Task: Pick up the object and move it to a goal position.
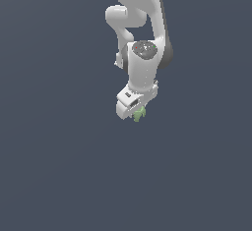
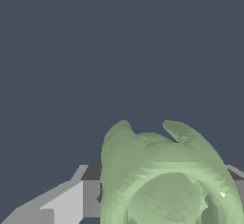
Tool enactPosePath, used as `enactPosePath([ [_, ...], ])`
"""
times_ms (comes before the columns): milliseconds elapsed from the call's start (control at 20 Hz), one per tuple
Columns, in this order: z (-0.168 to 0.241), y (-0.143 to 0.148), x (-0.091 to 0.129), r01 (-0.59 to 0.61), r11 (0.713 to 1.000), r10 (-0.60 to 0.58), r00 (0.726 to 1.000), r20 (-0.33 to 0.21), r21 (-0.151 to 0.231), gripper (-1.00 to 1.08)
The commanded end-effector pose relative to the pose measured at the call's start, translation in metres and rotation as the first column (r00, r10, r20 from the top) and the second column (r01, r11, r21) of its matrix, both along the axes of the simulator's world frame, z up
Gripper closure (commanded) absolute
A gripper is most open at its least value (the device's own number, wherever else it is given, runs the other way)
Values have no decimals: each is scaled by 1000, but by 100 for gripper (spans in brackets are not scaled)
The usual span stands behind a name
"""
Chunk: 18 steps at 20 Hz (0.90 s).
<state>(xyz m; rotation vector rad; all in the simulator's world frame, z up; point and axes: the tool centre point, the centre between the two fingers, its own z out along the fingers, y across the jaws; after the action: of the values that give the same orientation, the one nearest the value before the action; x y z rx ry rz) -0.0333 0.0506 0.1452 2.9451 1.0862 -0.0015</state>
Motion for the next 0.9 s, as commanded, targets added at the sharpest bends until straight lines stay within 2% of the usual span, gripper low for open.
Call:
enactPosePath([
  [0, 22, 23, -10, 0, 1000, 0, 1000, 0, -1, 108],
  [500, 101, 108, -43, -1, 1000, 1, 1000, 0, -1, 108],
  [850, 138, 147, -56, 0, 1000, 0, 1000, 0, 2, 108],
])
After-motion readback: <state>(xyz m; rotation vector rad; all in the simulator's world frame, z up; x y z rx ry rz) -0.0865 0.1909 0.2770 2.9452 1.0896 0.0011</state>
